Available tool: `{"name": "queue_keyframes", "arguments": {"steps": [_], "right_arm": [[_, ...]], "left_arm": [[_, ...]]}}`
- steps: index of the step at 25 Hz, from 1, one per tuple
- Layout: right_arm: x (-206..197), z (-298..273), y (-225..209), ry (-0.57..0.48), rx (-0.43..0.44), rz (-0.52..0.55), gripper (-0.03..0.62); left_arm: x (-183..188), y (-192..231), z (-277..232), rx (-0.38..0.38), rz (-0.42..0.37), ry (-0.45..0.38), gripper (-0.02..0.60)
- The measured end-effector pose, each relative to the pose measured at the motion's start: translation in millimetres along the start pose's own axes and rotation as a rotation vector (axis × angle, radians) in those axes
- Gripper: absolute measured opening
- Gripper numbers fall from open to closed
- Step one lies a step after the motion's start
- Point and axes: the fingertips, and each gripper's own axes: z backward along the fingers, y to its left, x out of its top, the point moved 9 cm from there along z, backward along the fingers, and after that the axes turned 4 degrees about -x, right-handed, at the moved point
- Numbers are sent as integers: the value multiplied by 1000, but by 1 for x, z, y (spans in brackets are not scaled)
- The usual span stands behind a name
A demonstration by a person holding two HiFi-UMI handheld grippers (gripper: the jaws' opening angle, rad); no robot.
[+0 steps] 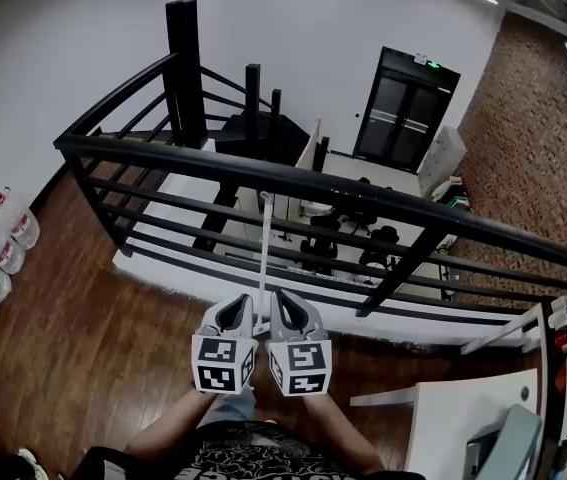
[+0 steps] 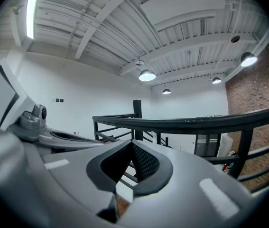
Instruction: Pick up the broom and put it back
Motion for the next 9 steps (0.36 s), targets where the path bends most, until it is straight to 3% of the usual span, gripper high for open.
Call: {"name": "queue_keyframes", "arguments": {"steps": [9], "right_arm": [[-8,22,1,7,-4,-4,0]], "left_arm": [[-11,-14,15,-1,9,16,5]]}}
